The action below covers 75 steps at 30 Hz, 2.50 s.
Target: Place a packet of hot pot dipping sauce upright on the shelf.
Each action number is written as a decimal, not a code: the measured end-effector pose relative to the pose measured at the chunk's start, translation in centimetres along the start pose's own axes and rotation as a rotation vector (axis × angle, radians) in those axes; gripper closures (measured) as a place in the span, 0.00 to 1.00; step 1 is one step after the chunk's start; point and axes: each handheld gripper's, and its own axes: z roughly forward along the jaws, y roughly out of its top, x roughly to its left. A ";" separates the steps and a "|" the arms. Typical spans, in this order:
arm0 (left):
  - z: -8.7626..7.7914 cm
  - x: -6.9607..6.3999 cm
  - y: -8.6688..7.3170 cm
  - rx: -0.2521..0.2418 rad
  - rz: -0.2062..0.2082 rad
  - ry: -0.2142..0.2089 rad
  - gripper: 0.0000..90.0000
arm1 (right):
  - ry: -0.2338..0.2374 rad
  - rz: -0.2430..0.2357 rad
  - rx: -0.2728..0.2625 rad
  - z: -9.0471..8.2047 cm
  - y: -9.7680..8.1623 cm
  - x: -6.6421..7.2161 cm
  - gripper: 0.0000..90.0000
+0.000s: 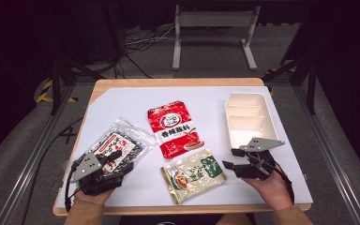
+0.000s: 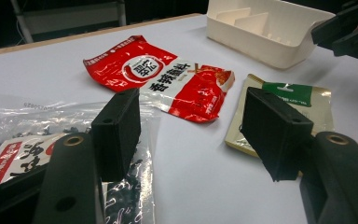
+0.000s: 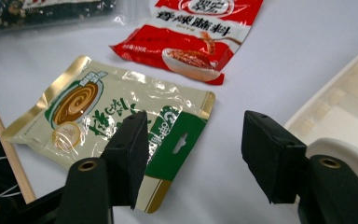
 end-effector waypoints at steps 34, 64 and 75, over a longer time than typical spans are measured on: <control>0.2 0.1 -0.1 0.022 -0.008 -0.005 0.41 | 0.083 0.073 0.269 4.6 -1.5 0.8 0.47; 0.2 0.0 -0.2 0.019 0.002 0.003 0.40 | 0.191 0.107 0.266 5.9 -1.2 2.1 0.57; 0.2 -0.3 -0.1 0.012 0.014 0.008 0.41 | 0.125 0.086 0.267 6.0 -1.2 2.8 0.78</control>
